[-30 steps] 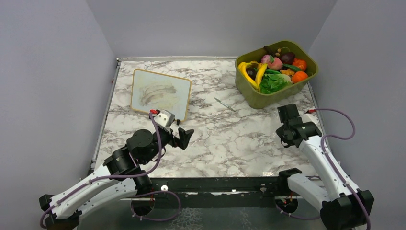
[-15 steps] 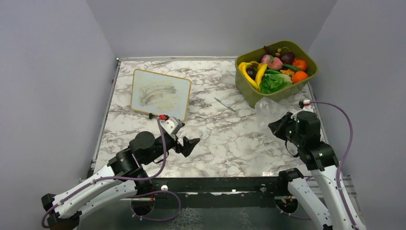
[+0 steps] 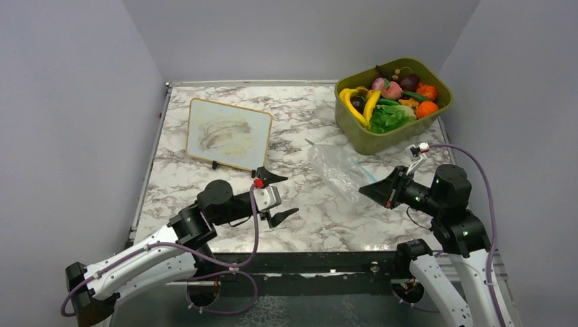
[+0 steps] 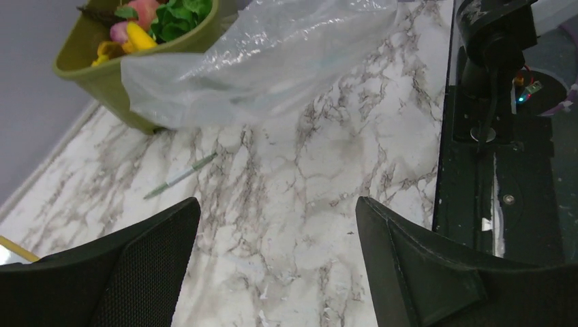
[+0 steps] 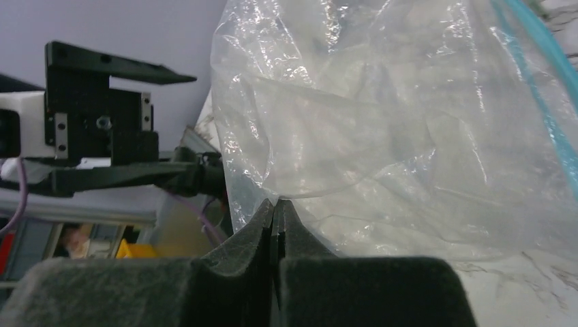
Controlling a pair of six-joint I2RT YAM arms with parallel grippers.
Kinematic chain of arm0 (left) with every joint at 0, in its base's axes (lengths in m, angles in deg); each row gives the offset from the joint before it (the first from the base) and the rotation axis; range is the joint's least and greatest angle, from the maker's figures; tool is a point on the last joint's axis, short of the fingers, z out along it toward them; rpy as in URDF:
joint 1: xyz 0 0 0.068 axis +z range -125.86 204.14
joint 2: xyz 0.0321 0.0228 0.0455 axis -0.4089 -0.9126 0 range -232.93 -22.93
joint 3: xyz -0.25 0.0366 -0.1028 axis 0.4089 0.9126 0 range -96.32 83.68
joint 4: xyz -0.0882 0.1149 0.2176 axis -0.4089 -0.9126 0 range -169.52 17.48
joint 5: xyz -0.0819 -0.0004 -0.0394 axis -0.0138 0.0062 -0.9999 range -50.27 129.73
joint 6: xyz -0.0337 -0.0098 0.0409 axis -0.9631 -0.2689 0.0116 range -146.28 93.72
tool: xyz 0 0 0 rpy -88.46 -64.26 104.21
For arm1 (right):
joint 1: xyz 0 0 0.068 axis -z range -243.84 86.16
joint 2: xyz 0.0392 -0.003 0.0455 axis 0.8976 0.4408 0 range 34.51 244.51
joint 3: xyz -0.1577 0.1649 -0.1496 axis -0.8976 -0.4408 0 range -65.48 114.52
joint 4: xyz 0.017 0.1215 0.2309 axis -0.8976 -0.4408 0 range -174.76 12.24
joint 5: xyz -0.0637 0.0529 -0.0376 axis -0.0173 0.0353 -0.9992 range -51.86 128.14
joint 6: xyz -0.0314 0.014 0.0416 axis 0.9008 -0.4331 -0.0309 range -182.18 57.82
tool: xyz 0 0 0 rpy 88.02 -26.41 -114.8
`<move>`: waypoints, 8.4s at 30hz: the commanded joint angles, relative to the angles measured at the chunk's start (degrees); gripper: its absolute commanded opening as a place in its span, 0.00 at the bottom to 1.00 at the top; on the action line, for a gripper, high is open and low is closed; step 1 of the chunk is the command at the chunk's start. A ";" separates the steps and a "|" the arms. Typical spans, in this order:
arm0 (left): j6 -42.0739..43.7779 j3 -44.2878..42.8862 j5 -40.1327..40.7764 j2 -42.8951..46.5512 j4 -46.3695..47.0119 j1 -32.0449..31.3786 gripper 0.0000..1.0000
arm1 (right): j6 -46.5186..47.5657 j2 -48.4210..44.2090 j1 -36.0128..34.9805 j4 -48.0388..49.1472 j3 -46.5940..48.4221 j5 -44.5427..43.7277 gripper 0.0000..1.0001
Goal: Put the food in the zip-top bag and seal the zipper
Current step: Open the zipper of the food storage bag.
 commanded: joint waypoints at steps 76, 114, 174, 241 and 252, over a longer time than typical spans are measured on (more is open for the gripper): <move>-28.04 -16.85 28.73 -1.88 -5.63 0.22 0.00 | -10.40 -5.94 -0.14 19.65 -7.62 3.02 0.77; -61.42 -27.97 25.96 0.03 -11.59 0.26 0.00 | -10.18 21.72 -0.14 96.55 -27.01 8.38 0.52; -28.98 -19.30 20.95 -8.88 -12.35 0.21 0.74 | -6.70 24.48 -5.27 23.59 0.33 -7.53 0.01; -21.05 -13.64 39.88 -4.60 -13.58 -0.79 0.00 | -11.53 33.68 -25.90 43.46 -6.46 -2.87 0.01; -24.72 -7.35 35.57 -6.02 -13.42 -0.80 0.00 | -11.96 38.97 -27.18 40.25 -3.60 -11.15 0.37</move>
